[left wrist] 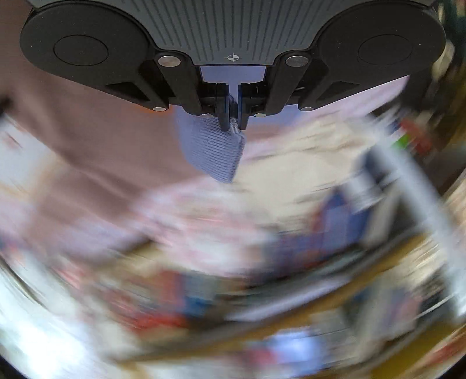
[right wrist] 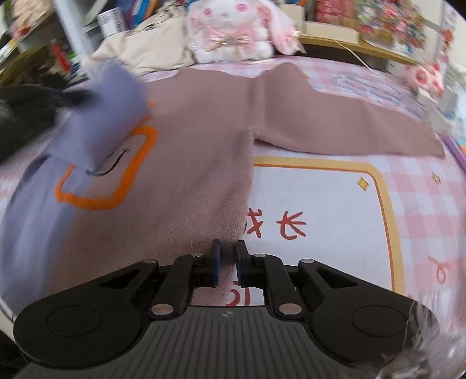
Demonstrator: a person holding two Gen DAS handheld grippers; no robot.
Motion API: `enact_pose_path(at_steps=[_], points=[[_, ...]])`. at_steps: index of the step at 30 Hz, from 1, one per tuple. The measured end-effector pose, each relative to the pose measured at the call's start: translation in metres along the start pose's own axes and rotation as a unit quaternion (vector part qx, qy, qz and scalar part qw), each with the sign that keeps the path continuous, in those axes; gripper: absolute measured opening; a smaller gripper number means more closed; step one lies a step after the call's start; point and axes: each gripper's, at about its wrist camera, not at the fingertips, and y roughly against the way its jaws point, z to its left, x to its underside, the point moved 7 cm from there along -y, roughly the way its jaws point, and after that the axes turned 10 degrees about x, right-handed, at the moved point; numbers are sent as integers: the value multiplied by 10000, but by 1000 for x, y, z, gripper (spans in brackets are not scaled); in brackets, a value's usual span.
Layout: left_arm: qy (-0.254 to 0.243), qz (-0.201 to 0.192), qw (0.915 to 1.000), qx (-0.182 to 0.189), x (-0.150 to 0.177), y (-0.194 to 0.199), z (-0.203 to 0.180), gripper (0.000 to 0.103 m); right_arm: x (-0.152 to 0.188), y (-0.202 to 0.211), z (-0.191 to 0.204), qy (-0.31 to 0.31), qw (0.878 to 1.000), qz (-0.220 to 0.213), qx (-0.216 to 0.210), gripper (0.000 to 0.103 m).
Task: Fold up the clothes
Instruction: 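Lay the sweater flat on the mat and open both grippers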
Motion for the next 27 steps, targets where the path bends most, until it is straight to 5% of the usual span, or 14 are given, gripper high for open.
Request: enact_pose_path(at_steps=[6,11,18,22,26,27], points=[[467,93,9877,-1488,41,41,183,5,-1,0,6,-322,9989,26,353,12],[610,514,9742,-2110,87,41,273,5,-2,-1,10,-561,9963,63,648,12],[1056,801,9652,-2253,133,38,321,6,-2,0,17,-782,9918,75,1006,12],[1066,1147,9543,-2543,153,47,332,20,-1,0,22,-744,9915,79,1060,13],[1098,863,9657,-2189,152,76,296,41,-1,0,21,-804,9910,60,1069,14],[1283,762,9716,-1835,151,80,280,44,-1,0,20,-852,9907,61,1063,15]])
